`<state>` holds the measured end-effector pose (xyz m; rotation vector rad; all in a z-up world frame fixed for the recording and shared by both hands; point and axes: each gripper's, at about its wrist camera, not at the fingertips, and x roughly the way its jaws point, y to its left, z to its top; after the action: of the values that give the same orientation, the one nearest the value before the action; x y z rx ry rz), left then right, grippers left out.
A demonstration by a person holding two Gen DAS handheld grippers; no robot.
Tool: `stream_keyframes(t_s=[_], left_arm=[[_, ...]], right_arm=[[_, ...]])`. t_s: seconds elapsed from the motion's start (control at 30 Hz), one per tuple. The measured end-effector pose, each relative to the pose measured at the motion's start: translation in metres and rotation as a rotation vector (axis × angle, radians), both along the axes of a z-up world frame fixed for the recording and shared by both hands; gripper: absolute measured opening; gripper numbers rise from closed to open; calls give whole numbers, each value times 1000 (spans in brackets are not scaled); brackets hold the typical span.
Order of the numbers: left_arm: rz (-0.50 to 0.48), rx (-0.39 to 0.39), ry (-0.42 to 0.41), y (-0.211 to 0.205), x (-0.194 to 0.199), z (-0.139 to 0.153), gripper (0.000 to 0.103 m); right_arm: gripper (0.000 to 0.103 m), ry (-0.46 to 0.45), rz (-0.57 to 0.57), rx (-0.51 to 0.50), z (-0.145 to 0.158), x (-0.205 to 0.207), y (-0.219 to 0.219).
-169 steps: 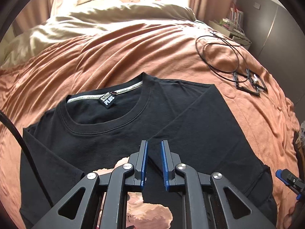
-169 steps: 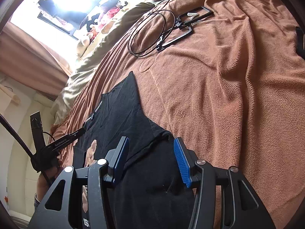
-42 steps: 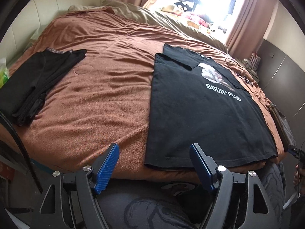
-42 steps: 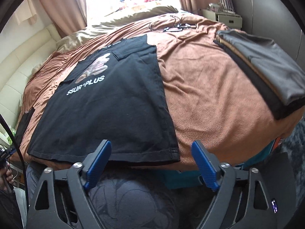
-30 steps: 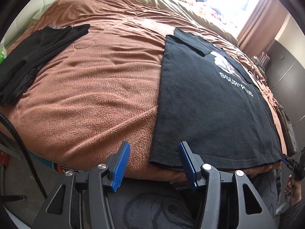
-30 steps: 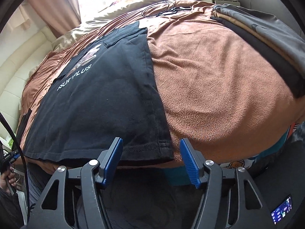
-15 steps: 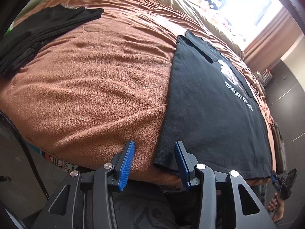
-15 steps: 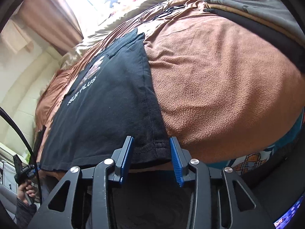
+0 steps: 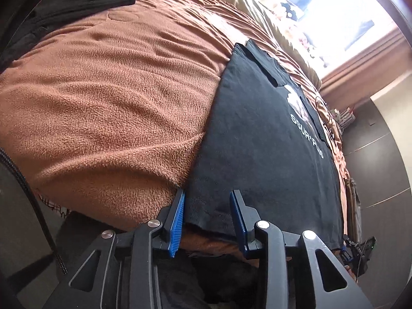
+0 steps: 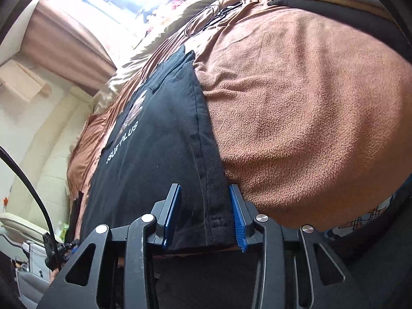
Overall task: Fold small clothes
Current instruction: 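Lower both open grippers to the hem edge of the black shirt, then close both grippers on the shirt hem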
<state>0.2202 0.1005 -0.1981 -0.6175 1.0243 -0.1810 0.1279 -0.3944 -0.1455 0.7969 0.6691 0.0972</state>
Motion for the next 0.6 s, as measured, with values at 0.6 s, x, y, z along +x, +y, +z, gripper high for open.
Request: stream_keyframes(t_s=[0.6], left_arm=[[25,-72,-16,-7,-2,0,26]], right_arm=[[33,-40,-9,62,-12,-9,5]])
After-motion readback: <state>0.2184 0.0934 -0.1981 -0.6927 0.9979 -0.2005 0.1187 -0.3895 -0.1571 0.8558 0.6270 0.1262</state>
